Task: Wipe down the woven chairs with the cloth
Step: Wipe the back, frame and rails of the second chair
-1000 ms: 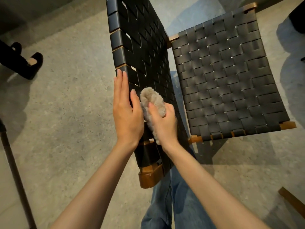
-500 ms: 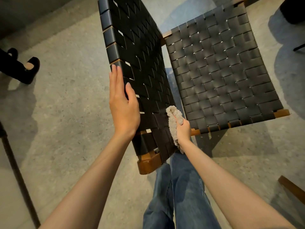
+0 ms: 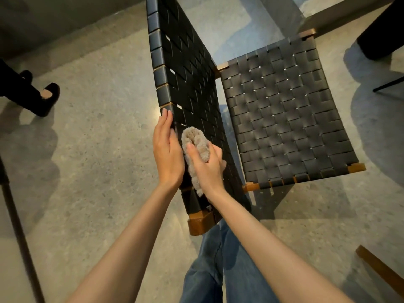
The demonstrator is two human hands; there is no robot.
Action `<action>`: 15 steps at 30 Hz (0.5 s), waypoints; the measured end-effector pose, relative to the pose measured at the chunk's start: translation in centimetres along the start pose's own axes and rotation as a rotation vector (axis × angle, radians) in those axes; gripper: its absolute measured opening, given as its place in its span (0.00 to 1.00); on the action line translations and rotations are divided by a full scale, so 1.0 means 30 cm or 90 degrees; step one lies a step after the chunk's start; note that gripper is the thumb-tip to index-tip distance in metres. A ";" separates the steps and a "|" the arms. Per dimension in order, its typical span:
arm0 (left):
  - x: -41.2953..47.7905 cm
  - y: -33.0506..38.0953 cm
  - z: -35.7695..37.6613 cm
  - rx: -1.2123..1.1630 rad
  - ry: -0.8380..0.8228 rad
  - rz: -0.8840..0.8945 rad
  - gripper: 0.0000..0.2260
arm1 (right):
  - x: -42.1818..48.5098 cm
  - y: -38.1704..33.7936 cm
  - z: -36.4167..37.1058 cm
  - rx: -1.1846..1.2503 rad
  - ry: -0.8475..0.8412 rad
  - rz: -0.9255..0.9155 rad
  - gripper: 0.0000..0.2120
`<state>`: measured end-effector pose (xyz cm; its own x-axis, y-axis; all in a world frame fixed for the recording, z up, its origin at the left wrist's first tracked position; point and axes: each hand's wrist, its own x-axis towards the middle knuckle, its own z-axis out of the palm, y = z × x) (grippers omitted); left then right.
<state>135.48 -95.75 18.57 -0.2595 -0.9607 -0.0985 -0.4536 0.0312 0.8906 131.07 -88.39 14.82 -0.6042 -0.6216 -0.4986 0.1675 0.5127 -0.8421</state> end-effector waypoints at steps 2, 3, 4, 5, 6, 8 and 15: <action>0.034 0.002 -0.024 -0.024 0.012 -0.016 0.18 | 0.063 -0.058 0.031 -0.018 0.018 -0.025 0.28; 0.055 0.006 -0.034 -0.017 0.019 -0.012 0.19 | 0.099 -0.088 0.047 -0.025 0.026 -0.038 0.28; 0.078 0.011 -0.038 -0.001 0.023 -0.003 0.19 | 0.136 -0.117 0.065 -0.031 0.033 -0.051 0.28; 0.103 0.015 -0.038 0.017 0.025 0.007 0.19 | 0.173 -0.143 0.082 -0.037 0.038 -0.063 0.29; 0.130 0.018 -0.034 0.035 0.025 0.015 0.19 | 0.210 -0.165 0.097 -0.039 0.042 -0.071 0.29; 0.189 0.022 -0.021 0.065 0.017 0.015 0.19 | 0.275 -0.189 0.115 -0.030 0.054 -0.076 0.28; 0.373 0.021 0.038 0.156 -0.030 0.002 0.21 | 0.484 -0.096 0.100 0.033 0.110 -0.034 0.19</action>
<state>131.32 -106.17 17.53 -0.2982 -0.9466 -0.1224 -0.6442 0.1050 0.7576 124.15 -100.66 9.40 -0.7369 -0.5342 -0.4142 0.1692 0.4474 -0.8782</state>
